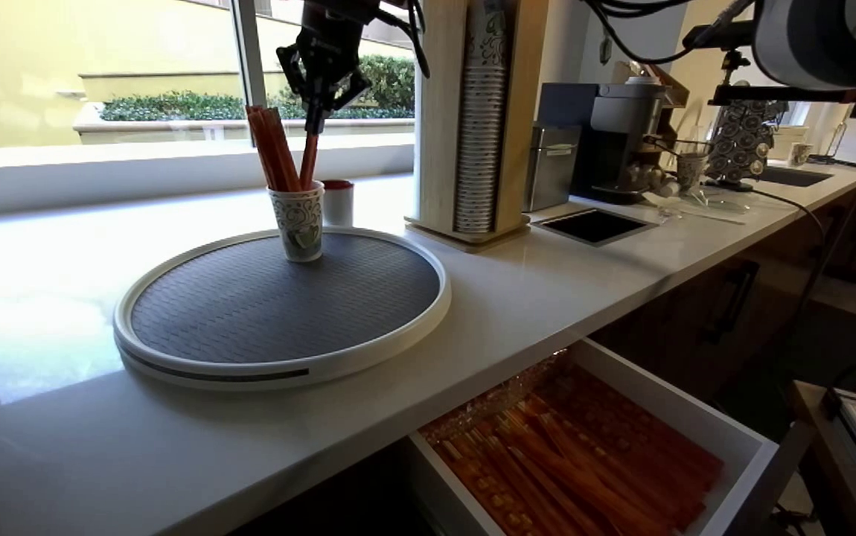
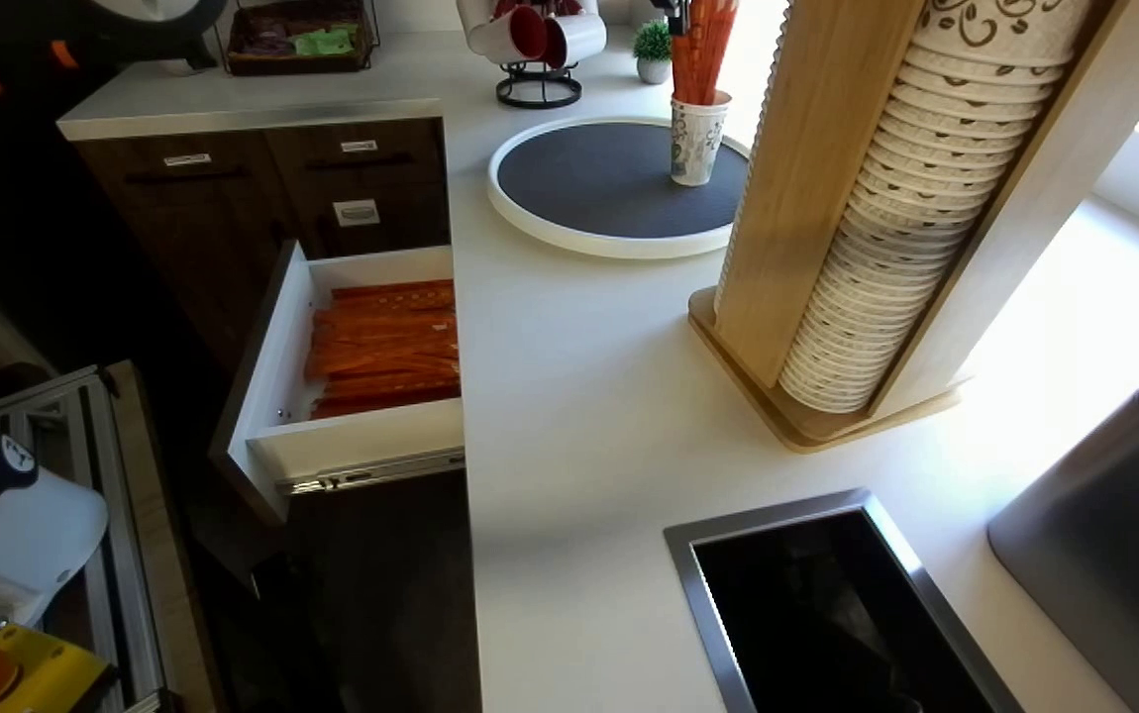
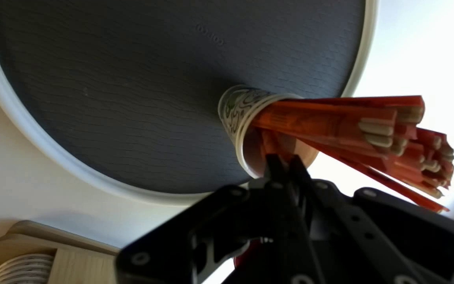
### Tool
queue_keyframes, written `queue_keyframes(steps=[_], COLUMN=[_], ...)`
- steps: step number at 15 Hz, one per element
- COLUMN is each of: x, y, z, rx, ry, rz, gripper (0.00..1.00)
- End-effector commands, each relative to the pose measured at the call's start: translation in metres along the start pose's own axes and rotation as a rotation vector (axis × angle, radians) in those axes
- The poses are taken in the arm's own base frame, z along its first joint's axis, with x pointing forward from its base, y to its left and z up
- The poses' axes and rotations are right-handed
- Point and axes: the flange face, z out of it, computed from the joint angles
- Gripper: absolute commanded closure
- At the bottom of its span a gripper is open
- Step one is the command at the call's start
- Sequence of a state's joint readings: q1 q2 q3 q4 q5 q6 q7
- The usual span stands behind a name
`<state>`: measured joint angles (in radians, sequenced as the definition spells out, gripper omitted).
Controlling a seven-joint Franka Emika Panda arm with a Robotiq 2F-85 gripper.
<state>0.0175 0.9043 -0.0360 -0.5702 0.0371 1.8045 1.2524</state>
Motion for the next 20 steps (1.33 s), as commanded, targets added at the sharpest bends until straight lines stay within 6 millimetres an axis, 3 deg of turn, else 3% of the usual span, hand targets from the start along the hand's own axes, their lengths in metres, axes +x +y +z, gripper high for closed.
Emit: queue_keyframes(steps=[1, 8, 20], x=[-0.002, 0.007, -0.002], y=[0.012, 0.037, 0.102], z=[-0.002, -0.015, -0.033], rx=[-0.061, -0.107, -0.150], ry=[-0.066, -0.063, -0.088], rz=[-0.006, -0.023, -0.070], gripper=[0.98, 0.98, 0.98])
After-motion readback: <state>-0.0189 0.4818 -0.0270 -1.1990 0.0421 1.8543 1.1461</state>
